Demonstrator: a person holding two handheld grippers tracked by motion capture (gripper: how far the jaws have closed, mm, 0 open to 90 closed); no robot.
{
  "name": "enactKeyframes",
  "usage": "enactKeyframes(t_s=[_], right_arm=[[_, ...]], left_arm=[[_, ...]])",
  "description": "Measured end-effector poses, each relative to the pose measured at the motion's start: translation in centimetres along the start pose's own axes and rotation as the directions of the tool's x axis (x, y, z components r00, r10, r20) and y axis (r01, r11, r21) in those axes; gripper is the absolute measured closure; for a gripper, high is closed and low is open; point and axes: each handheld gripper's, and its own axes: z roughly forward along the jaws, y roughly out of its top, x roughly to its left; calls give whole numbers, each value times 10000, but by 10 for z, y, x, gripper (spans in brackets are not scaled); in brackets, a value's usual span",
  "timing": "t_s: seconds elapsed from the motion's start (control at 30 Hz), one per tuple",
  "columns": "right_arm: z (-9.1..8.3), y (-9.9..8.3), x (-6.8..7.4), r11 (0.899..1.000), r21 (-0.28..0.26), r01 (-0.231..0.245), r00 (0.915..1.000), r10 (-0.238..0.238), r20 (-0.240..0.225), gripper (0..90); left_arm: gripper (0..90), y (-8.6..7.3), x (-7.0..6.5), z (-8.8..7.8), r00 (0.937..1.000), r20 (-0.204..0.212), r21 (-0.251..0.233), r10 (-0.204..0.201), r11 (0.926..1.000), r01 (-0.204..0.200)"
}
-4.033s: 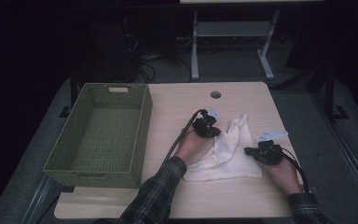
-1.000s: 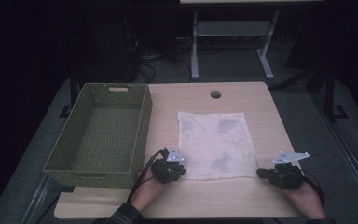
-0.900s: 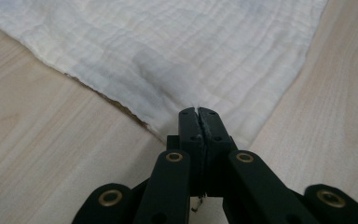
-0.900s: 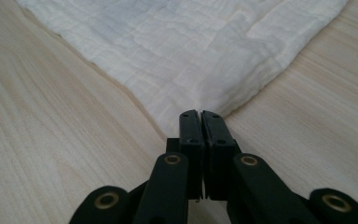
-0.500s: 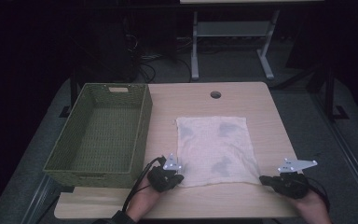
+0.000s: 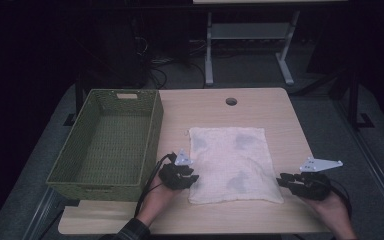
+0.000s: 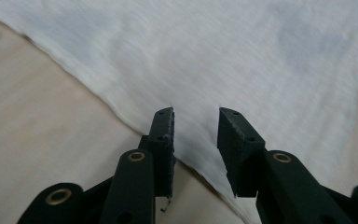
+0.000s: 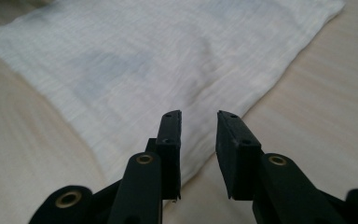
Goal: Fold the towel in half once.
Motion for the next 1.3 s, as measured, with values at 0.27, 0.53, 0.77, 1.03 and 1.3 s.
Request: enactKeyframes(t_s=[0.27, 0.53, 0.77, 1.03, 1.3], right_arm=[[14, 27, -23, 9996, -278, -96, 9996, 104, 273, 704], [45, 60, -53, 9989, -366, -287, 9984, 304, 475, 704], [74, 89, -80, 9983, -475, -343, 9949, 386, 935, 715], [103, 107, -115, 9954, -313, -901, 9876, 933, 1262, 717], [127, 105, -131, 9895, 276, -1420, 9825, 1374, 1258, 712]], left_arm=[[660, 33, 28, 10, 9969, -701, -552, -355, 9980, 316], [663, 68, 76, 35, 9790, -1646, -1053, -1200, 9890, 1036], [664, 71, 106, 66, 9646, -2231, -537, -1405, 9898, 1318], [651, 73, 118, 86, 9594, -2390, -357, -1498, 9887, 1455], [637, 73, 125, 93, 9601, -2230, -301, -1687, 9856, 1662]])
